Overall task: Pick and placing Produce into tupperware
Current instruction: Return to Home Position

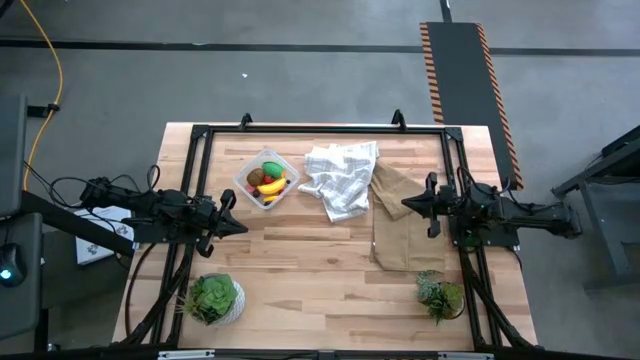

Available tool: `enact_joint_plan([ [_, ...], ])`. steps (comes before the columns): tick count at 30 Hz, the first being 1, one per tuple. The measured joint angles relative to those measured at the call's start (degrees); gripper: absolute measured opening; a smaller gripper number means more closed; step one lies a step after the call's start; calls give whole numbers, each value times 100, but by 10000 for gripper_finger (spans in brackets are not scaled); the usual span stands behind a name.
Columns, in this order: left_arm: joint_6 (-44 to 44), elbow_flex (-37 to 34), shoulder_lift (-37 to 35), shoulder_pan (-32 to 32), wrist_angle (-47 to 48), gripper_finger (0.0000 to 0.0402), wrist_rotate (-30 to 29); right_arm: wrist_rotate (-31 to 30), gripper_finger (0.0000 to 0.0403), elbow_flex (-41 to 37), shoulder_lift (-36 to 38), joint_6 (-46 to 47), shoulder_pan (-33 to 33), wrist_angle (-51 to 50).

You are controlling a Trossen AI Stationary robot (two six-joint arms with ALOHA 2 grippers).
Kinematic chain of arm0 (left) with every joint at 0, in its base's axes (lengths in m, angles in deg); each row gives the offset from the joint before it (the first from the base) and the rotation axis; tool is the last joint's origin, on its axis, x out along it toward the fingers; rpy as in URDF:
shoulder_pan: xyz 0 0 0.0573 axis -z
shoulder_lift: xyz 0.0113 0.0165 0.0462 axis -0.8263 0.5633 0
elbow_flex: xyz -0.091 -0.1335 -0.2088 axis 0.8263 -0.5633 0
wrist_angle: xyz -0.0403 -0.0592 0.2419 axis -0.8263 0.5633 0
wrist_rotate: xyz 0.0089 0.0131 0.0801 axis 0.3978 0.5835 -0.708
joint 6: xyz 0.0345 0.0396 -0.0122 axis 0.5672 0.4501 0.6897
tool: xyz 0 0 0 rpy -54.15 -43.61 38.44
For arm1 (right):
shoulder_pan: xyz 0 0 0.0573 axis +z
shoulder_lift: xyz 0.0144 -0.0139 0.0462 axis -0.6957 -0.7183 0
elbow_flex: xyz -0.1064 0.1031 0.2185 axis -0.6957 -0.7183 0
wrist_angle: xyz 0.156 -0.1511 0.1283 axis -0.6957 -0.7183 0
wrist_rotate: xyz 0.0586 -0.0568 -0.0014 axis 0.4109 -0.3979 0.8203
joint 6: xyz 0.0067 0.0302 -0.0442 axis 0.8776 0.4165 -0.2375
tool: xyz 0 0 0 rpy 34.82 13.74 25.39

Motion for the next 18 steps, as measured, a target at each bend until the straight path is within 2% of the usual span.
enact_joint_plan([
  [18, 1, 0, 0, 0, 1, 2, 0, -20, 0, 2, 0, 38, 0, -11],
])
